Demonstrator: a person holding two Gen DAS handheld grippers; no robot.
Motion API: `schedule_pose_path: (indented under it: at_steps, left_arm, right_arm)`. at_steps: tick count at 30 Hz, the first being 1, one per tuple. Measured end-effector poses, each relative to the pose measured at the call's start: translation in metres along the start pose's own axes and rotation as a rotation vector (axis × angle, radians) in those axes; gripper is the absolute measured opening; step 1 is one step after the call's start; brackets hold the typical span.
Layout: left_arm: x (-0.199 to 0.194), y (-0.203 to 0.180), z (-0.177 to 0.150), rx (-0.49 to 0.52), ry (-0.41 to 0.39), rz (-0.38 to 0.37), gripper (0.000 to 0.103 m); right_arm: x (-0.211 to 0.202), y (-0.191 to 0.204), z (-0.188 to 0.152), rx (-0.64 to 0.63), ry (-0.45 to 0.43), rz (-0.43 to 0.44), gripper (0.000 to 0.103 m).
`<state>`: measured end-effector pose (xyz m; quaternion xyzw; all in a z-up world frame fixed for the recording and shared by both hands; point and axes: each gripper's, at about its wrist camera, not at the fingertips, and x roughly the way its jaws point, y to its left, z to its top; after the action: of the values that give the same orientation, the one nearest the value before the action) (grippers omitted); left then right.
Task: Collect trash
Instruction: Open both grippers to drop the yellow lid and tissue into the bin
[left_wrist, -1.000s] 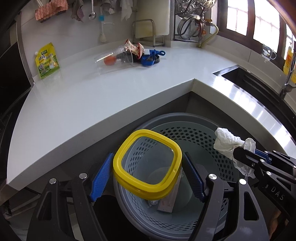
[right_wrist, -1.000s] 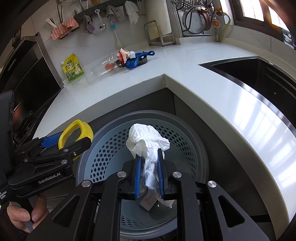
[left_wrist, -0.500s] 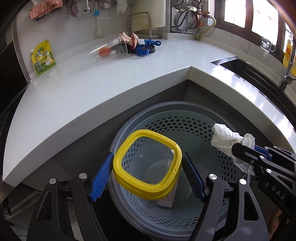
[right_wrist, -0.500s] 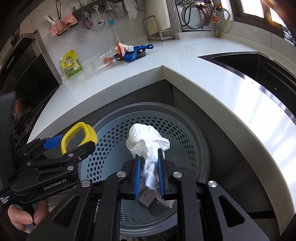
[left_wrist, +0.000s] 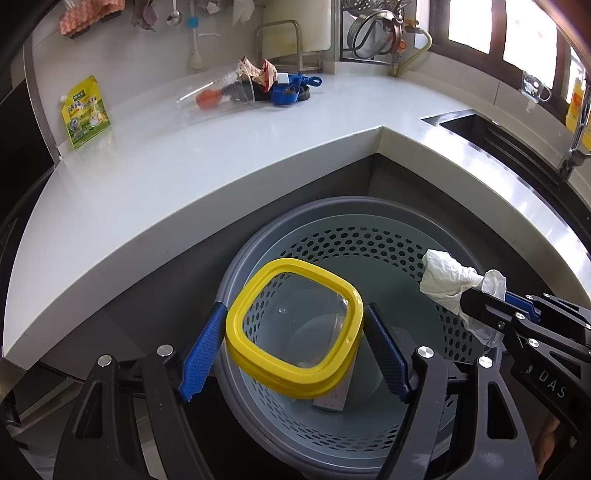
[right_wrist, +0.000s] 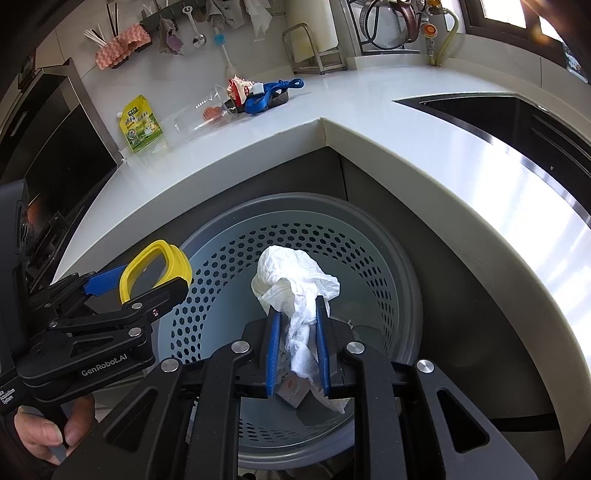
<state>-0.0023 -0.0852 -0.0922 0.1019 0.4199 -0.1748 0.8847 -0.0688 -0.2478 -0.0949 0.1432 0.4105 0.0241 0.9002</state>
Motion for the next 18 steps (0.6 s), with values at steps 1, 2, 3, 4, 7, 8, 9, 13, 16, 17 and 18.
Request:
schedule_pose_path:
  at_steps: [1,2,3,4,7,8,9,13,16,17,18]
  left_arm:
    - [0.0005,0.0003,-0.0001,-0.002,0.002,-0.001,0.074]
    - [0.0006,0.0006,-0.0004,-0.004,0.003,-0.002,0.074]
    - [0.0011,0.0009,-0.0005,-0.005,0.004,-0.003,0.074]
    - [0.0015,0.0012,-0.0006,-0.007,0.006,-0.005,0.074]
    - [0.0016,0.0027,-0.0014,-0.015,0.010,-0.008,0.076]
    - [0.0019,0.0038,-0.0013,-0.019,0.012,-0.010,0.076]
    - [0.0023,0.0048,-0.0011,-0.023,0.014,-0.010,0.076]
    - [0.0036,0.0083,-0.0013,-0.039,0.023,-0.009,0.078]
    - [0.0022,0.0102,-0.0009,-0.049,0.018,-0.013,0.082]
    - [0.0018,0.0101,-0.0007,-0.049,0.017,-0.013,0.083]
    - [0.0014,0.0098,-0.0007,-0.047,0.016,-0.012,0.083]
  right_arm:
    - [-0.0004,-0.0006,-0.0002,0.001,-0.001,-0.001,0.017]
    - [-0.0008,-0.0014,-0.0005,0.003,-0.003,-0.003,0.017]
    - [-0.0011,-0.0022,-0.0007,0.003,-0.004,-0.006,0.018]
    - [-0.0011,-0.0026,-0.0007,0.004,-0.003,-0.008,0.019]
    - [-0.0023,-0.0032,-0.0008,0.010,-0.008,-0.011,0.027]
    - [-0.0028,-0.0034,-0.0007,0.013,-0.011,-0.012,0.033]
    - [-0.0036,-0.0036,-0.0008,0.014,-0.015,-0.014,0.037]
    - [-0.0059,-0.0048,-0.0003,0.023,-0.025,-0.018,0.043]
    - [-0.0066,-0.0064,0.0000,0.029,-0.028,-0.018,0.045]
    - [-0.0067,-0.0067,0.0000,0.029,-0.029,-0.019,0.045]
    - [-0.0068,-0.0070,0.0000,0.030,-0.029,-0.019,0.045]
